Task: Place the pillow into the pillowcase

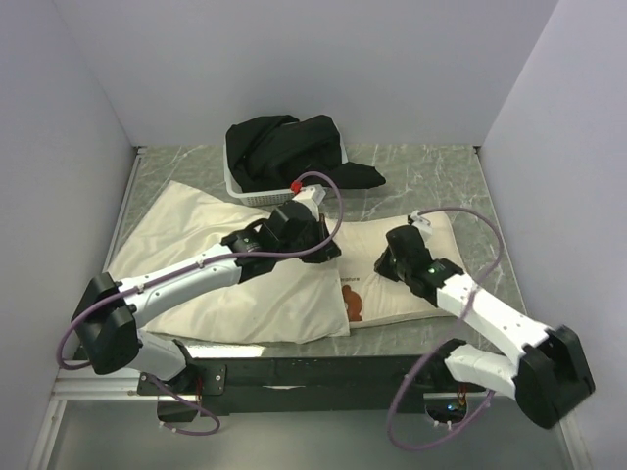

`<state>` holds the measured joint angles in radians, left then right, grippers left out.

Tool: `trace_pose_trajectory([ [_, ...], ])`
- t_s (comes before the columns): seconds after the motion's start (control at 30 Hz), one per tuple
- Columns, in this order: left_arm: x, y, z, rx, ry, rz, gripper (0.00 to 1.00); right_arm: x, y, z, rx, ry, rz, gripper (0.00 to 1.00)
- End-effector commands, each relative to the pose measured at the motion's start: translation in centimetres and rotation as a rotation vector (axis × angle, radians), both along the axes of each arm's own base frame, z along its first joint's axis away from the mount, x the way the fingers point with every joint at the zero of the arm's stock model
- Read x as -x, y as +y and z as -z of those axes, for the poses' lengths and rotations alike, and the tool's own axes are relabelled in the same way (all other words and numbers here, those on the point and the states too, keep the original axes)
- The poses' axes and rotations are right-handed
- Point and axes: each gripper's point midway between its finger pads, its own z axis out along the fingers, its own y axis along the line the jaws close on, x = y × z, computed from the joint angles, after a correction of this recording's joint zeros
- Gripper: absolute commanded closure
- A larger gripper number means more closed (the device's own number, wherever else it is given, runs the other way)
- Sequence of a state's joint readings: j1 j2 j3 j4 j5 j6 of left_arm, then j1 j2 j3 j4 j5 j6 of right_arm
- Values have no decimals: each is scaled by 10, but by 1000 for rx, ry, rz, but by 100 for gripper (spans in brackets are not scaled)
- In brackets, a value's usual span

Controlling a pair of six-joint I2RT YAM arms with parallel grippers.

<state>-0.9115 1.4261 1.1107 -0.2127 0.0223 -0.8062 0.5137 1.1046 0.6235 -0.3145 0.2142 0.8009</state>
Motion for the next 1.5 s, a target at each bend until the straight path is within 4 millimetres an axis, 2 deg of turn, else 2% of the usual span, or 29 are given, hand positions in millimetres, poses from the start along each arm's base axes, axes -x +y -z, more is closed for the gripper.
trace_pose_trajectory([
  [0.0, 5, -11, -43, 53, -78, 61, 99, 23, 43, -84, -231, -136, -119, 100],
  [0.03, 6, -13, -50, 58, -84, 68, 99, 32, 51, -92, -255, -135, -131, 100],
  [0.1, 10, -18, -59, 65, -95, 89, 99, 33, 56, -110, -296, -175, -118, 100],
  [0.13, 11, -22, -68, 74, -104, 98, 99, 35, 65, -117, -336, -188, -126, 100],
  [0.23, 21, -31, -79, 92, -103, 131, 99, 26, 59, -123, -319, -205, -53, 100],
  [0.3, 34, -33, -79, 81, -105, 151, 99, 11, 47, -136, -309, -242, 7, 100],
  [0.33, 38, -30, -72, 68, -97, 150, 99, 6, 43, -141, -313, -250, 17, 100],
  [0.37, 42, -30, -70, 75, -87, 151, 99, -4, 31, -146, -317, -268, 57, 100],
  [0.4, 51, -27, -74, 92, -89, 161, 99, -9, 28, -153, -325, -280, 69, 100],
  [0.43, 57, -23, -62, 78, -72, 162, 99, -13, 25, -157, -329, -290, 85, 100],
  [0.47, 59, -20, -61, 82, -63, 150, 99, -15, 24, -160, -335, -296, 90, 100],
  [0.5, 65, -15, -68, 100, -75, 146, 99, -16, 25, -163, -341, -296, 88, 100],
  [0.53, 66, -10, -60, 89, -64, 132, 99, -16, 29, -165, -365, -297, 86, 100],
  [0.57, 63, -5, -60, 86, -69, 103, 98, -13, 34, -159, -380, -288, 76, 100],
  [0.63, 59, 3, -61, 75, -76, 64, 98, -3, 52, -163, -440, -299, 47, 100],
  [0.7, 47, 5, -65, 63, -93, 13, 97, 15, 73, -161, -467, -287, 3, 100],
  [0.77, 34, 7, -66, 44, -104, -30, 98, 23, 79, -155, -466, -278, 2, 100],
  [0.9, -11, 16, -82, 59, -125, -117, 97, 31, 90, -158, -521, -268, -36, 100],
  [0.97, -22, 14, -92, 72, -137, -111, 98, 28, 93, -166, -532, -278, -37, 100],
  [1.03, -22, -3, -108, 92, -149, -47, 97, 22, 94, -172, -521, -285, -21, 100],
  [1.07, -20, -8, -109, 84, -140, -31, 97, 17, 93, -189, -534, -319, -7, 100],
  [1.1, -17, -17, -118, 90, -159, -24, 97, 14, 94, -194, -528, -324, -2, 100],
  [1.17, -9, -22, -123, 84, -172, -7, 96, 12, 96, -214, -552, -348, -3, 100],
  [1.23, -7, -18, -131, 83, -182, -26, 94, 11, 101, -221, -582, -356, -10, 100],
  [1.27, -6, -10, -139, 92, -200, -41, 93, 16, 106, -215, -590, -344, -23, 100],
  [1.33, -11, 3, -137, 76, -212, -87, 90, 17, 111, -210, -627, -352, -16, 100],
  [1.37, -15, 13, -139, 79, -210, -107, 90, 19, 114, -189, -610, -330, -13, 100],
  [1.43, -17, 21, -121, 67, -175, -124, 90, 21, 123, -177, -629, -321, -4, 100],
  [1.47, -16, 26, -119, 73, -174, -134, 90, 20, 126, -153, -597, -293, 5, 100],
])
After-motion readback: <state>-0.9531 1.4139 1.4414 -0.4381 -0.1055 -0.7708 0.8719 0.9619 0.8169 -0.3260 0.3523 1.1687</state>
